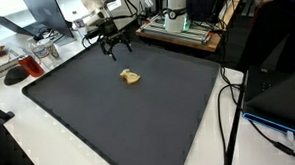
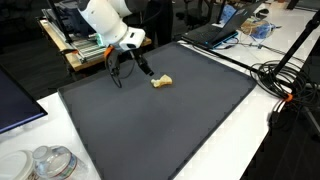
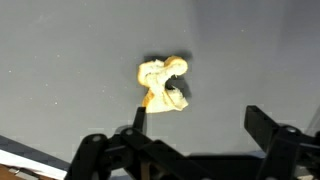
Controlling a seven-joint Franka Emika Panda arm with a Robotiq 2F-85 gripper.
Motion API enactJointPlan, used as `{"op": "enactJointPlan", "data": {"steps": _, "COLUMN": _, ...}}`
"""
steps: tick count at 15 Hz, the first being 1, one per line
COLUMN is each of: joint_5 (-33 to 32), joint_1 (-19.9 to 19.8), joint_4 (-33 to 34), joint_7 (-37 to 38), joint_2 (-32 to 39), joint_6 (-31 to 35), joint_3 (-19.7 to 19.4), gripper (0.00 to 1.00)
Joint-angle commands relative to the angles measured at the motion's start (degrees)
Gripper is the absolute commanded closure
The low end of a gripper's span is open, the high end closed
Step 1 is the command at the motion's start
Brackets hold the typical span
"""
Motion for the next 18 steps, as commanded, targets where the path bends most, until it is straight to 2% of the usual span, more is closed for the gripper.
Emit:
{"op": "enactJointPlan", "data": {"steps": 1, "joint_5": 4.44, "joint_1": -0.05, "joint_4": 2.32, "joint_7": -1.73, "joint_2": 3.42, "joint_6": -4.45, "joint_3": -3.11, "gripper": 0.00}}
{"op": "enactJointPlan", "data": {"steps": 6, "joint_5": 11.46, "joint_1": 1.67, "joint_4": -1.73, "joint_7": 3.64, "joint_2": 3.34, "joint_6": 0.72, "joint_3": -5.09, "gripper": 0.00}}
{"op": "enactJointPlan", "data": {"steps": 11, "joint_5": 22.84, "joint_1": 4.66, "joint_4": -9.39, "joint_7": 6.67, "joint_2": -0.82, "joint_6": 8.93, "joint_3": -4.92, "gripper": 0.00}}
{"op": "enactJointPlan", "data": {"steps": 14, "joint_5": 31.76, "joint_1": 7.35, "joint_4": -15.01, "joint_7": 8.53, "joint_2": -4.95, "joint_6": 14.17, "joint_3": -4.62, "gripper": 0.00}}
{"op": "enactJointPlan", "data": {"steps": 15, "joint_5": 34.52, "joint_1": 6.83, "joint_4": -16.81, "joint_7": 9.46, "joint_2": -6.49, "joint_6": 16.45, "joint_3": -2.91, "gripper": 0.00}}
{"op": "enactJointPlan", "data": {"steps": 18, "joint_5": 42.14, "joint_1": 8.96, "joint_4": -21.41, "joint_7": 11.91, "joint_2": -11.95, "joint_6": 20.43, "joint_3": -1.19, "gripper": 0.00}}
